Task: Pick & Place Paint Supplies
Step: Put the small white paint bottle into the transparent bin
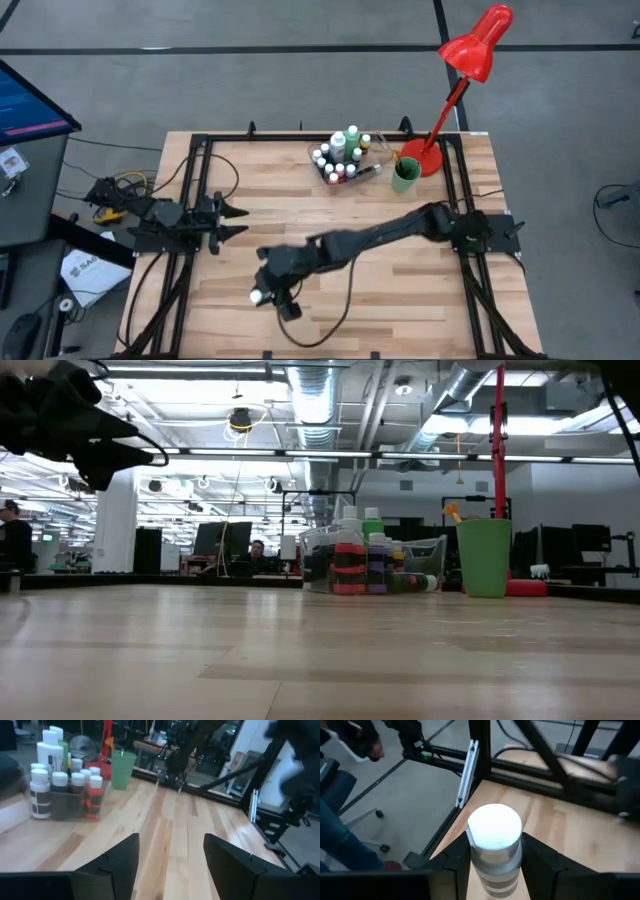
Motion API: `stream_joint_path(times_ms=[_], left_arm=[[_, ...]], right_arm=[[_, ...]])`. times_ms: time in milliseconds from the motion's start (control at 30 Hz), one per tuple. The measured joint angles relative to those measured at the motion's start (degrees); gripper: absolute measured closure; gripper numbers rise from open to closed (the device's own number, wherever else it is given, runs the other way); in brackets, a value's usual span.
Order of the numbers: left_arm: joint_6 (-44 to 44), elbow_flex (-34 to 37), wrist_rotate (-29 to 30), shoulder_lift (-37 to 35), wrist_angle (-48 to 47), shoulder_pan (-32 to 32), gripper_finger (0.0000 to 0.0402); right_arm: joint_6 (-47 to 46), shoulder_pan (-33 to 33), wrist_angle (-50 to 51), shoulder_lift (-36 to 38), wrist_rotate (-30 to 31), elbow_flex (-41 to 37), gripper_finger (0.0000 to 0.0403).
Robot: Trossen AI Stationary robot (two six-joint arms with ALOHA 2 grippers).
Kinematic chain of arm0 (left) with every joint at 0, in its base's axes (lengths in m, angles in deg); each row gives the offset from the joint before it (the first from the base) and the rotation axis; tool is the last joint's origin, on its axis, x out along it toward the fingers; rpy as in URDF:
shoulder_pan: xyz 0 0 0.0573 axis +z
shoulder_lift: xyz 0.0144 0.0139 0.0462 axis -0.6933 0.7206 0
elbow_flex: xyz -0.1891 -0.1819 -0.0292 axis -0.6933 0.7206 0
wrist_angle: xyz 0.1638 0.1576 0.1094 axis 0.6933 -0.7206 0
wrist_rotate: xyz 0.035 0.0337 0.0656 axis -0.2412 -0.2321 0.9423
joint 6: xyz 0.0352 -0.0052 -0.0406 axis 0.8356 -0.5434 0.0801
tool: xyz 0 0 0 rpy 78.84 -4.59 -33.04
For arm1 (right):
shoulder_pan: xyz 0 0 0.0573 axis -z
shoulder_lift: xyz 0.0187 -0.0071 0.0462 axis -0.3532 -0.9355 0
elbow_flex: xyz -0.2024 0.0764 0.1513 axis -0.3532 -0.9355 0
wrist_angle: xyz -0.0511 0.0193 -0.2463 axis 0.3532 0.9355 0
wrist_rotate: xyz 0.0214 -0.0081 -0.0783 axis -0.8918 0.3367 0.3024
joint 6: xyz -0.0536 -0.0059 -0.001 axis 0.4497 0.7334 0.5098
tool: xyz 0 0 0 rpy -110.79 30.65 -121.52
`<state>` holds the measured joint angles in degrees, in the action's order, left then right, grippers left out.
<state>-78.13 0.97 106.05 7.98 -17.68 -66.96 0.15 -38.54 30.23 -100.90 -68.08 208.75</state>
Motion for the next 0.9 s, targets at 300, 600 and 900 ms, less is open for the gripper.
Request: stream_joint_path(times_ms=[300, 600, 900], left_arm=[[2.7, 0.9, -12.7, -0.3, 3.0, 0.1, 0.0192], [10.6, 4.2, -14.6, 0.1, 13.6, 9.3, 0.0192], [11.0, 4.2, -27.8, 0.3, 13.4, 27.9, 0.0192]], right_arm=[[8.6, 7.8, 14.5, 17.5, -0.1, -2.6, 0.0272], [9.3, 19.2, 14.4, 35.9, -0.2, -22.6, 0.0272], [7.7, 30.6, -5.1, 52.9, 0.5, -53.7, 0.0272]])
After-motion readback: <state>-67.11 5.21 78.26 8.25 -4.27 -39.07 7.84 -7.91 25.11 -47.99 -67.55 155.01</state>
